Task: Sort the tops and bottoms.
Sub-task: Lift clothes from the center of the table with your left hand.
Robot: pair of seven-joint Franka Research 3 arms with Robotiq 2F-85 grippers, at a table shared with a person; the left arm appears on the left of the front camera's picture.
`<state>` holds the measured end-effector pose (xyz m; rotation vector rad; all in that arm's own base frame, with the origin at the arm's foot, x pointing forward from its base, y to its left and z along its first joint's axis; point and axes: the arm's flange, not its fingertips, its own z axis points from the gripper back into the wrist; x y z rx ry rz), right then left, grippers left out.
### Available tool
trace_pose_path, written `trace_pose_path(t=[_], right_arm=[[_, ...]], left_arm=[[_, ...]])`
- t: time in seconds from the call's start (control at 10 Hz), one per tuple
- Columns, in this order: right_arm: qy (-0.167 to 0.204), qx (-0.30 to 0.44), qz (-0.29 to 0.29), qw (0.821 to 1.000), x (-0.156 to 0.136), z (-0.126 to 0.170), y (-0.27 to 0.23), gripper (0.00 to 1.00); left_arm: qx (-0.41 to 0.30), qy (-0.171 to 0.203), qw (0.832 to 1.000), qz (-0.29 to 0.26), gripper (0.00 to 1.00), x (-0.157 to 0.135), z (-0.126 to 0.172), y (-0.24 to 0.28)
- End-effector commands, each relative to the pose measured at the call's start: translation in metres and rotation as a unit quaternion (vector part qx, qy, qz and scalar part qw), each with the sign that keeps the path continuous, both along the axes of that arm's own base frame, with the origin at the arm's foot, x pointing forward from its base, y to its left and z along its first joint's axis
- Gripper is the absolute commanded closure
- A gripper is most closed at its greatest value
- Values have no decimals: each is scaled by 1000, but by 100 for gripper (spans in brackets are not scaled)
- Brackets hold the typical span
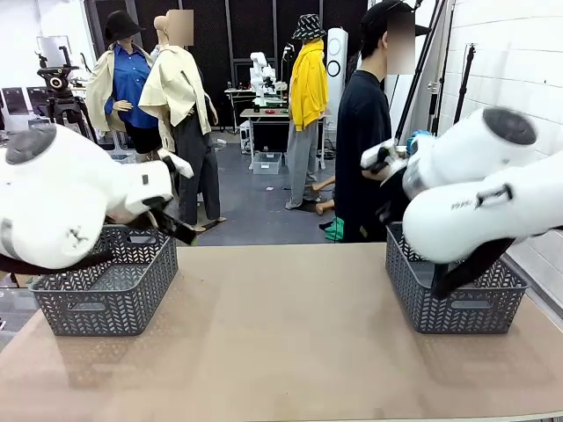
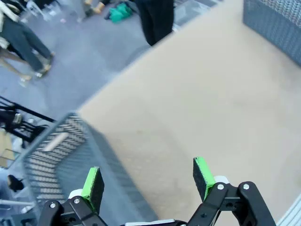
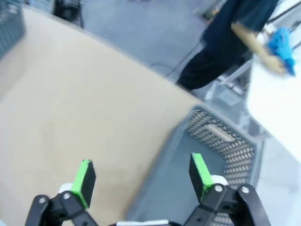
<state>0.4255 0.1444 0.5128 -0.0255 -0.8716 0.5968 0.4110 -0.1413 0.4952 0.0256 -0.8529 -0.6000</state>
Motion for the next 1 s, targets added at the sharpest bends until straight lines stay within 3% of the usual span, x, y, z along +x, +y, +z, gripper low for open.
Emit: trace_pose_path(t=[0.0,0.1,0.3,0.5,0.9], right_arm=[[-29,-23,-79,996,8,28,-65,0],[-48,-35,-123,991,10,41,-115,0],[-37,-38,-206,977,3,41,-197,0],[-7,-39,-287,957,-10,7,-272,0],[44,4,-376,925,-45,-70,-351,0]], left_arm=[[48,-26,997,52,0,7,27,65],[42,-40,995,81,0,8,43,114],[43,-42,985,160,0,8,50,202],[16,-7,980,197,0,6,28,287],[-39,53,975,212,0,1,-30,355]])
